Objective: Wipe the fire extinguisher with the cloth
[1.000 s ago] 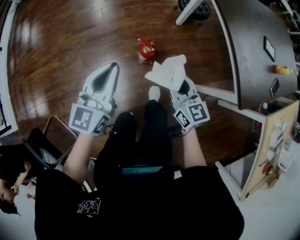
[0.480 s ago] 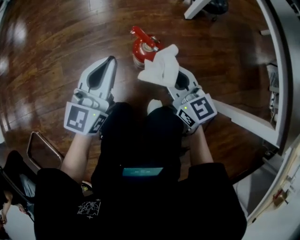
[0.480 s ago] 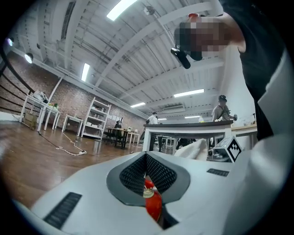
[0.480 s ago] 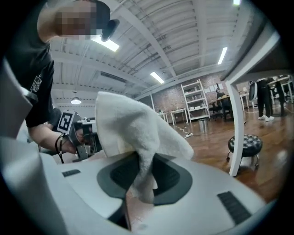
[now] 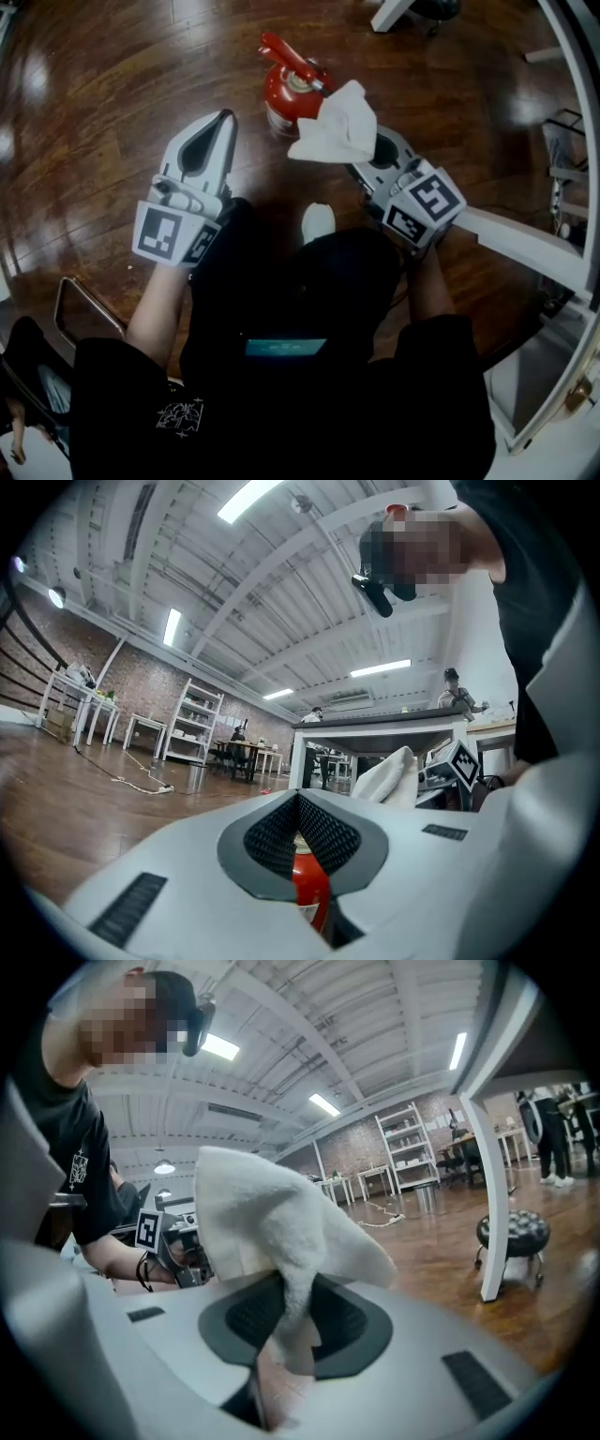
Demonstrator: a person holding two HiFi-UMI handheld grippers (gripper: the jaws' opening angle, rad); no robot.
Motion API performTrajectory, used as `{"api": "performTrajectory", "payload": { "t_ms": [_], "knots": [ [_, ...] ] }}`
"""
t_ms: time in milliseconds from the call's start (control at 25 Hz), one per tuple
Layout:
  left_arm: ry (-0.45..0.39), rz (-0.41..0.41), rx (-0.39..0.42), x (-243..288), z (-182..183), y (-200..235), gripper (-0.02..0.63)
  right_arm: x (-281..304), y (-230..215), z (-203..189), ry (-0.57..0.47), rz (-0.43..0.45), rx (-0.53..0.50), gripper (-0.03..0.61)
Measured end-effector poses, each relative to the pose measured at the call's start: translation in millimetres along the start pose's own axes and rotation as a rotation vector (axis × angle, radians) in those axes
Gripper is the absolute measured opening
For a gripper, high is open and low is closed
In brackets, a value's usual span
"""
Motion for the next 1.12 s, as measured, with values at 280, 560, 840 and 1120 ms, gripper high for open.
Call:
{"api": "performTrajectory", "payload": {
  "t_ms": [280, 560, 840, 1120],
  "knots": [
    [-0.012, -0.015, 0.002, -7.7, -1.6, -5.4, 0.003, 26.4, -17.8, -33.7, 0.008, 0.044, 0.166, 0.1],
    [-0.025, -0.013, -0.007, -10.8, -3.8, -3.3, 0.003, 57.1, -16.5, -77.1, 0.065, 0.093, 0.185, 0.098],
    [-0.021, -0.005, -0.002, -23.3, -8.0, -4.3, 0.003, 79.1, -26.2, -161.5, 0.135, 0.046, 0.227, 0.099],
    [-0.016, 0.011, -0.017, -30.9, -19.3, -1.6, 0.003, 112.7, -30.3, -228.3, 0.259, 0.05, 0.176, 0.1]
  ]
}}
Point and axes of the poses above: the fingertips, and each gripper's own axes: x forward along the fingers, y to its left, z out of its top, the point moved 8 cm from there along -x, backward along the fingers, and after that the axes turned 8 degrees about -x, right-handed, at the moved point
